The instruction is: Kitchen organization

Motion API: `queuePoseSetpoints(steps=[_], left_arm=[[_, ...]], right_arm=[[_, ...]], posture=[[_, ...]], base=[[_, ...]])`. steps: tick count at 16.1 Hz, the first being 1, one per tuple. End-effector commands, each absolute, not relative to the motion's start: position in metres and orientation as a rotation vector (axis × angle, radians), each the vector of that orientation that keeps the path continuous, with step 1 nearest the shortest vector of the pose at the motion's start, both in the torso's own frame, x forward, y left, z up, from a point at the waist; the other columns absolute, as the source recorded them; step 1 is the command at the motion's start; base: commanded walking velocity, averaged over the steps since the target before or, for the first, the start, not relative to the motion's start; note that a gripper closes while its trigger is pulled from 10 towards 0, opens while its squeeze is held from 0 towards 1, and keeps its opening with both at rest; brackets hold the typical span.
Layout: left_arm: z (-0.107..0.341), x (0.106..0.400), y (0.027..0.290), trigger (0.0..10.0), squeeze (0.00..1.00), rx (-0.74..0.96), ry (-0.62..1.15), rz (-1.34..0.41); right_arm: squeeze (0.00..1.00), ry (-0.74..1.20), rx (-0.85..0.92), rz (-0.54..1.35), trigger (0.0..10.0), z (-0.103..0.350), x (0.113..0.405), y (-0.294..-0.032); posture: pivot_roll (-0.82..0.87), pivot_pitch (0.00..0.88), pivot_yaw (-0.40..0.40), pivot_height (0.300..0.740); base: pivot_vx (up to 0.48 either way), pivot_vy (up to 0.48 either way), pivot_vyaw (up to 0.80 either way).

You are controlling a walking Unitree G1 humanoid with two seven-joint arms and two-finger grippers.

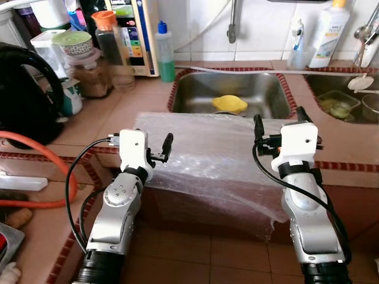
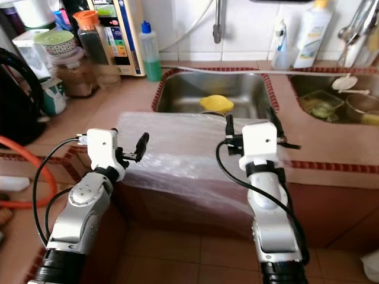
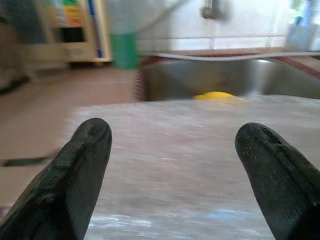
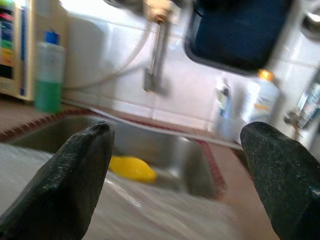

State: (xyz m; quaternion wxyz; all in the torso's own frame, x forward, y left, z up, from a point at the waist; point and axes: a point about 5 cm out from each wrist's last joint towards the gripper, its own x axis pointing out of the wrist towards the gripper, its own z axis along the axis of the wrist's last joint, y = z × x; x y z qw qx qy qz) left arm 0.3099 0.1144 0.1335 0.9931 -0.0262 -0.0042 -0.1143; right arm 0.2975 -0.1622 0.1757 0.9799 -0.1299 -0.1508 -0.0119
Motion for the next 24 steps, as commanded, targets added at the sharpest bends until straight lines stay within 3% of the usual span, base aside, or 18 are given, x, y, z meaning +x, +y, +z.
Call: queuePoseSetpoints(steps=[1, 7, 24], left_arm=[[0.136, 0.310, 0.107, 10.0, 0.00, -0.050, -0.010, -0.264], [0.134, 0.309, 0.105, 10.0, 0.00, -0.046, -0.002, -0.278], [0.123, 0.304, 0.102, 10.0, 0.00, -0.056, 0.036, -0.333]], right_arm=[[0.00, -0.290, -0.258, -0.039, 10.0, 0.175, 0.298, -0.167], [0.00, -0.287, -0.257, -0.029, 10.0, 0.174, 0.298, -0.166], [0.00, -0.266, -0.272, -0.033, 10.0, 0.167, 0.296, -0.168]], posture=[[-0.05, 0.000, 0.077, 0.740], [-0.06, 0.000, 0.075, 0.740], [-0.06, 0.000, 0.084, 0.740]], base=[[0.000, -0.480, -0.80], [0.000, -0.480, -0.64], [0.000, -0.480, 0.00]])
